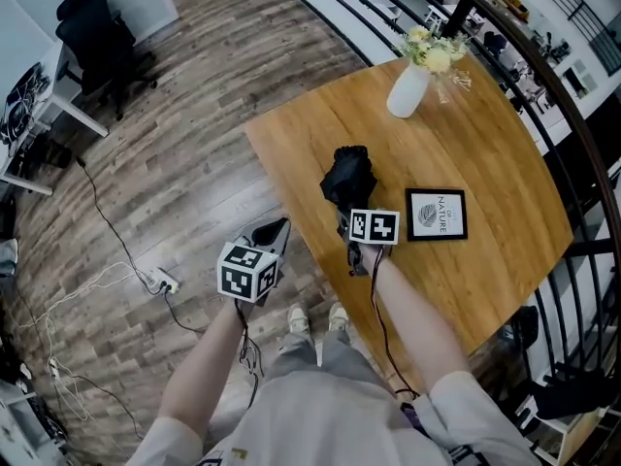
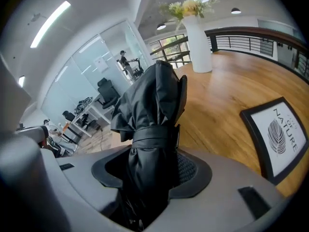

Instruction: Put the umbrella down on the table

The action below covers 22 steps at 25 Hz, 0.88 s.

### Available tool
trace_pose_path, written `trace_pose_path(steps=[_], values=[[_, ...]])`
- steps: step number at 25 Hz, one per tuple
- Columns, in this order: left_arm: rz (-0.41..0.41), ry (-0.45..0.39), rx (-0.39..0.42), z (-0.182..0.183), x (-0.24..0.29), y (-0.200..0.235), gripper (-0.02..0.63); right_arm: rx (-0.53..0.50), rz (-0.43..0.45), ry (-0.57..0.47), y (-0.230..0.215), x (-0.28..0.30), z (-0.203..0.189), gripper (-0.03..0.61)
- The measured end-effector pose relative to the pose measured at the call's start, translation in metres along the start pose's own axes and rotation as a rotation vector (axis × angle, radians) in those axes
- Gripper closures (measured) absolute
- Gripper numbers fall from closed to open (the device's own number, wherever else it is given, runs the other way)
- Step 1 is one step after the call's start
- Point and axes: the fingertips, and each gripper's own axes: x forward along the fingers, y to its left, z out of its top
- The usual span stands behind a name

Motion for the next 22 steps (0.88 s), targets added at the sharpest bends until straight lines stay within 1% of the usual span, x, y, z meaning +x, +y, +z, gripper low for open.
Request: trace_pose_path(steps=[3, 5, 7, 9, 11, 13, 15, 19, 22], values=[[-0.005, 0.025, -0.011, -0.010, 0.002, -0.001, 0.598, -0.010, -0.018, 0.045, -0.007, 0.013, -0.019, 0.325], [-0.009, 0.032, -0.014, -0.014, 0.002, -0.003, 0.598, -0.019, -0.019, 0.045, -0.009, 0.015, -0.023, 0.316], [-0.010, 0.034, -0.018, -0.015, 0.001, -0.002, 0.598, -0.038, -0.022, 0.046, -0.008, 0.016, -0.021, 0.305], [-0.008, 0.034, -0.019, -0.014, 0.000, 0.000, 0.597, -0.065, -0.033, 0.044, -0.007, 0.012, -0.017, 0.281], [-0.005, 0.024, -0.012, -0.008, -0.002, 0.001, 0.598, -0.089, -0.041, 0.025, -0.006, 0.002, -0.008, 0.276], [-0.002, 0.002, -0.001, 0.002, -0.006, 0.000, 0.598, -0.092, -0.025, -0.008, -0.004, -0.012, 0.003, 0.282], [-0.001, -0.024, 0.019, 0.016, -0.010, -0.003, 0.598, -0.100, 0.004, -0.054, 0.002, -0.031, 0.017, 0.328], [0.007, -0.072, 0.100, 0.047, -0.028, -0.007, 0.597, -0.188, 0.077, -0.180, 0.033, -0.081, 0.055, 0.382], [0.016, -0.140, 0.142, 0.082, -0.048, -0.011, 0.597, -0.226, 0.122, -0.291, 0.059, -0.130, 0.087, 0.420]])
